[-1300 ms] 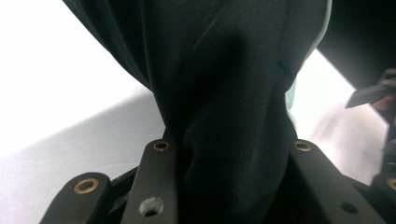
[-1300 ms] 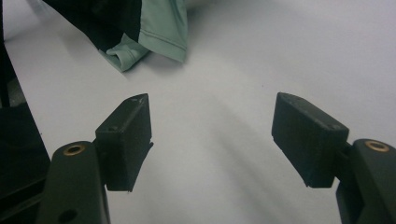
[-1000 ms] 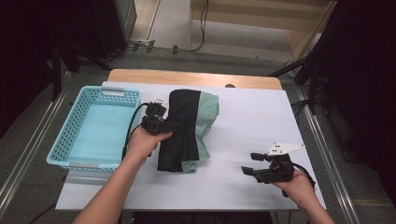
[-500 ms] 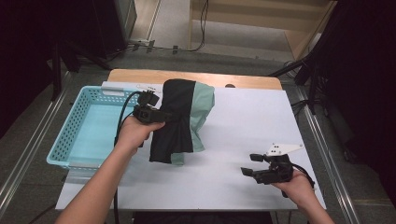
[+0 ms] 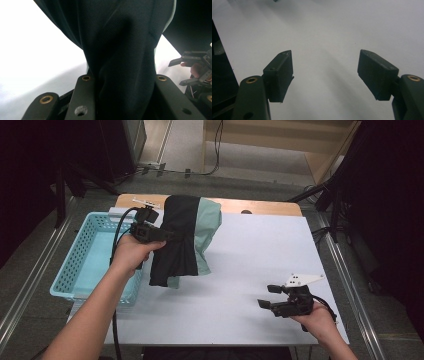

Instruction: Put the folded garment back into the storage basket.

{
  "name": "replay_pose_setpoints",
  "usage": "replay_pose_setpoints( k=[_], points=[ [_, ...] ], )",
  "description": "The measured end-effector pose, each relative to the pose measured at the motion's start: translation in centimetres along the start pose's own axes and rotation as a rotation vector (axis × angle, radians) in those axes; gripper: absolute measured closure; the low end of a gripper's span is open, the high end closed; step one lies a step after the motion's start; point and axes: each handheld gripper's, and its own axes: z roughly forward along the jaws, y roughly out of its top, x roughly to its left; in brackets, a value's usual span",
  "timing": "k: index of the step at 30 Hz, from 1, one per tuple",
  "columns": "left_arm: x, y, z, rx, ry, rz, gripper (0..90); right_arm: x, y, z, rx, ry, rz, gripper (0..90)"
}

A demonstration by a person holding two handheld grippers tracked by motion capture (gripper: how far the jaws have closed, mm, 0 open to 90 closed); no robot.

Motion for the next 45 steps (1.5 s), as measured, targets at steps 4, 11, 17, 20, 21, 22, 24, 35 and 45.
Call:
replay_pose_setpoints(
  k=[4, 11, 17, 20, 21, 22, 24, 35, 45],
  points=[
    [0.3, 0.2, -0.8, -0.002, 0.003, -0.001, 70.2, 0.0, 0.0, 0.0, 0.0, -0.001, 0.0, 27.0],
    [0.7, 0.5, -1.9, -0.005, 0.011, -0.003, 70.2, 0.0, 0.0, 0.0, 0.002, -0.001, 0.002, 27.0],
    [1.4, 0.8, -3.5, -0.003, 0.024, 0.004, 70.2, -0.1, -0.1, -0.1, 0.001, -0.002, 0.003, 27.0],
    [1.9, 0.8, -4.4, -0.014, 0.024, -0.005, 70.2, -0.1, -0.1, 0.0, 0.001, -0.001, 0.002, 27.0],
    [2.0, 0.8, -4.6, -0.019, 0.024, -0.012, 70.2, -0.1, -0.1, 0.0, -0.001, 0.0, 0.0, 27.0],
    [2.1, 0.8, -4.8, -0.02, 0.027, -0.015, 70.2, -0.1, -0.1, 0.0, -0.001, -0.001, 0.0, 27.0],
    [2.4, 0.8, -5.3, -0.025, 0.027, -0.023, 70.2, -0.2, -0.1, 0.0, 0.002, -0.003, -0.001, 27.0],
    [3.6, 0.3, -7.5, -0.034, 0.044, -0.036, 70.2, -0.2, -0.1, 0.0, 0.008, -0.011, 0.002, 26.9],
    [5.0, -0.2, -9.4, -0.041, 0.06, -0.051, 70.1, -0.3, -0.2, -0.1, 0.007, -0.017, 0.006, 27.0]
  ],
)
